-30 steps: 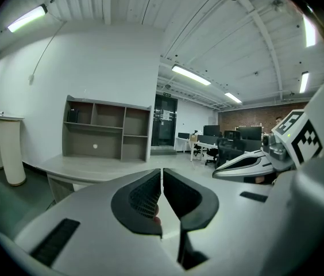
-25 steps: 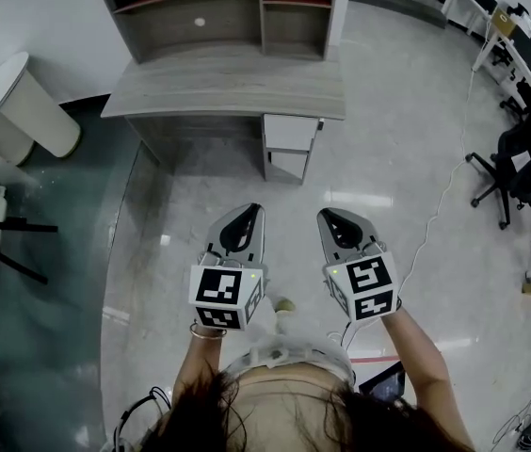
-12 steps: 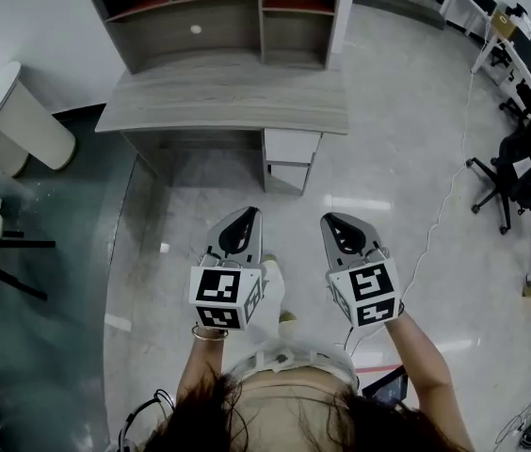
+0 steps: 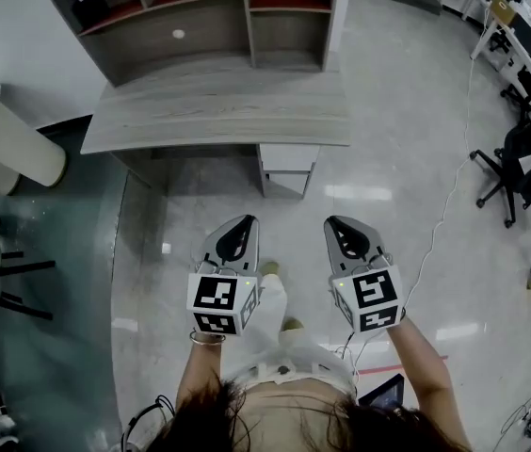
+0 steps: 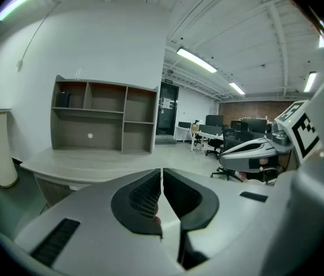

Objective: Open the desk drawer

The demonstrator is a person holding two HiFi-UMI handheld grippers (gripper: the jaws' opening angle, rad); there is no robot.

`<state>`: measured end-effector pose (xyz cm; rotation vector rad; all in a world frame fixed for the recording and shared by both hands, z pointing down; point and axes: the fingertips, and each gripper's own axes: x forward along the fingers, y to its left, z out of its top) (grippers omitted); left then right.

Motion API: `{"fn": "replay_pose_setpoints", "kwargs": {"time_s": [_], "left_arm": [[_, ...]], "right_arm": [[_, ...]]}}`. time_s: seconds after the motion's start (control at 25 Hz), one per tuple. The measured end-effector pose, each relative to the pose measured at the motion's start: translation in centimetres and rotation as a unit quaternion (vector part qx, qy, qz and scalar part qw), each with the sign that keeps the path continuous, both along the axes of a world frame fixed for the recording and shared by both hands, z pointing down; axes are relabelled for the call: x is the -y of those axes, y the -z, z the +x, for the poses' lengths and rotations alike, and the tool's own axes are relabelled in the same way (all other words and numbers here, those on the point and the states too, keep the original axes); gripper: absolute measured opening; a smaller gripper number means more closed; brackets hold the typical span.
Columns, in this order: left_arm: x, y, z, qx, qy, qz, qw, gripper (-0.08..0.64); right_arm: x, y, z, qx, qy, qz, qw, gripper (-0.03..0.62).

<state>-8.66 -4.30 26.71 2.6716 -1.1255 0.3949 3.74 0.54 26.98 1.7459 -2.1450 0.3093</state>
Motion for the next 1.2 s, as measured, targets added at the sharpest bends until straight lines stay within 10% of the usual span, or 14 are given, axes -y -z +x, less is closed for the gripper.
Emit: {"fn": "replay_pose_setpoints", "kwargs": {"time_s": [1.2], "left_arm": [[13.6, -5.5, 2.5, 0.021, -0.056, -0.031, 0.9977, 0.023]], "right_arm": [[12.8, -4.9, 2.3, 0.012, -0.052, -0.062, 0.997, 0.026]]}}
